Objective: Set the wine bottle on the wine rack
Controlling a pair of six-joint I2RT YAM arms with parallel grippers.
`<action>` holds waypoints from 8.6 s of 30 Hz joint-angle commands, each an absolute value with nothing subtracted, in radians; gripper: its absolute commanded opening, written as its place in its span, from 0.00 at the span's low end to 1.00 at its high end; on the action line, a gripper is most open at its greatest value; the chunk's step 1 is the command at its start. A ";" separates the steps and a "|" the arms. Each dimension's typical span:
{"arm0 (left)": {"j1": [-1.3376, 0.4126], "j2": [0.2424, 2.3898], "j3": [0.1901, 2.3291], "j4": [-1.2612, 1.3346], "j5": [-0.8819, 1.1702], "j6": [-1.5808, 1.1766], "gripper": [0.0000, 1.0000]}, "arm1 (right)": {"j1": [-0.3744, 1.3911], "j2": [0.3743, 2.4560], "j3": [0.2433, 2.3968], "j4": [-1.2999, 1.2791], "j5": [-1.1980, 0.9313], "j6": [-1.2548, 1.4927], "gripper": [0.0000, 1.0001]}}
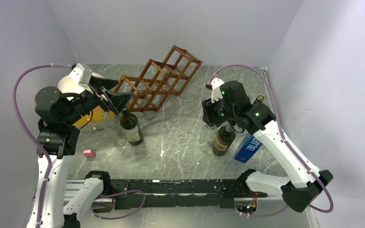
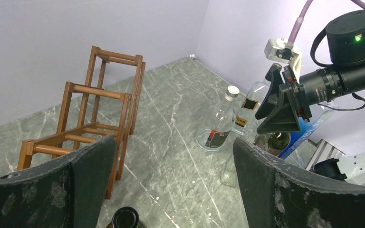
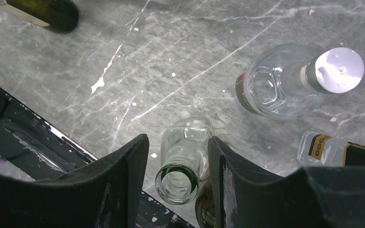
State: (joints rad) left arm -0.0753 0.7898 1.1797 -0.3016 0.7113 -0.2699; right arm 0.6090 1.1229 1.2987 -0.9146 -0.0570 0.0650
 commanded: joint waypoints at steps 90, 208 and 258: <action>-0.813 1.172 0.944 0.186 0.361 0.553 0.07 | 0.707 1.036 1.477 -0.691 -0.091 0.305 0.66; -0.809 0.952 1.308 -0.494 -0.270 -0.266 0.99 | 0.781 1.478 1.156 -0.262 -0.017 0.291 0.00; -0.808 1.059 1.411 -0.542 -0.253 -0.268 0.99 | 0.783 1.956 1.276 0.489 -0.050 0.391 0.10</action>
